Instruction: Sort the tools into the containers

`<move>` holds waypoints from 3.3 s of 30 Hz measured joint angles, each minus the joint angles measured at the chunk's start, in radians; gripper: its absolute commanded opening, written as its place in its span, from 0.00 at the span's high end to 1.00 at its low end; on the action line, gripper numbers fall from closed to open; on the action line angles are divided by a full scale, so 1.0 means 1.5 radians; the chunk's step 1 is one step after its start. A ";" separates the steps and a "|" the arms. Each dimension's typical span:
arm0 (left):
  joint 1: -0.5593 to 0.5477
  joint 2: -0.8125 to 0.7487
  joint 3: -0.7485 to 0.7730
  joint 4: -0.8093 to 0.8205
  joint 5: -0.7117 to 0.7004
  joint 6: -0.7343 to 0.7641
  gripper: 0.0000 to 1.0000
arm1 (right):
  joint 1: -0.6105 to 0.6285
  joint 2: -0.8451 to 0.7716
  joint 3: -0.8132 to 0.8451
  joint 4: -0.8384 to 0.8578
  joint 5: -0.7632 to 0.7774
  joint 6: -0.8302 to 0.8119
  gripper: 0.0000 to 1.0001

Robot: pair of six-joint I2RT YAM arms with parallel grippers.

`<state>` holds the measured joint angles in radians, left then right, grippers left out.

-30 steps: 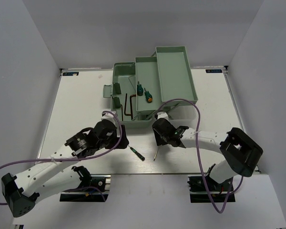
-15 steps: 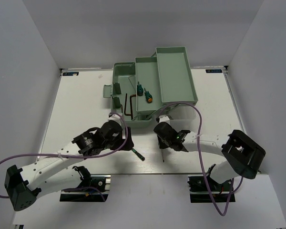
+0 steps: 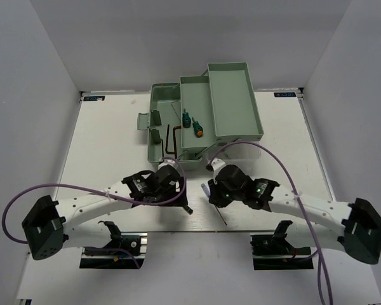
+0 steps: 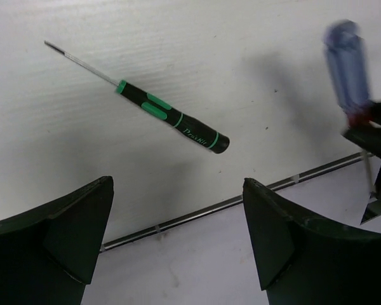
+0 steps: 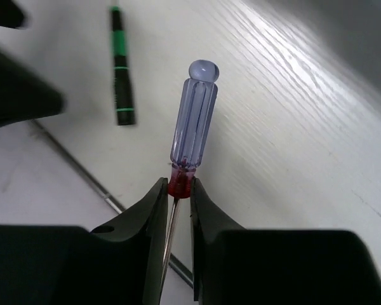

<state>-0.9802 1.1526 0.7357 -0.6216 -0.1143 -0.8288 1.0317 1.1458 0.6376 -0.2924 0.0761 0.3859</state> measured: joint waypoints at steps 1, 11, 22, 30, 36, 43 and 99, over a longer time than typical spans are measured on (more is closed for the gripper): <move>-0.004 0.012 0.000 -0.002 0.000 -0.017 0.07 | 0.001 -0.023 0.000 -0.002 -0.015 -0.018 1.00; -0.020 0.087 0.008 0.000 0.000 -0.158 0.06 | 0.002 -0.175 0.023 -0.057 -0.132 -0.203 1.00; -0.020 0.177 0.075 0.018 -0.013 -0.226 0.05 | -0.047 -0.101 0.264 -0.032 0.022 -0.368 1.00; -0.020 0.192 0.078 -0.002 -0.030 -0.268 0.05 | -0.204 0.110 0.505 -0.050 0.120 -0.408 1.00; -0.020 0.228 0.092 -0.016 -0.037 -0.280 0.05 | -0.335 0.324 0.745 -0.170 0.086 -0.378 1.00; -0.020 0.264 0.102 -0.020 -0.039 -0.284 0.05 | -0.407 0.526 1.025 -0.364 -0.018 -0.355 0.32; -0.014 0.365 0.785 -0.046 -0.128 0.173 1.00 | -0.660 0.104 0.534 -0.292 -0.330 -0.300 0.56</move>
<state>-1.0012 1.7000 1.9137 -0.6907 -0.3058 -0.5686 0.0414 1.3018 1.4387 -0.7307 -0.4194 -0.0635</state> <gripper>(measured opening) 0.283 0.432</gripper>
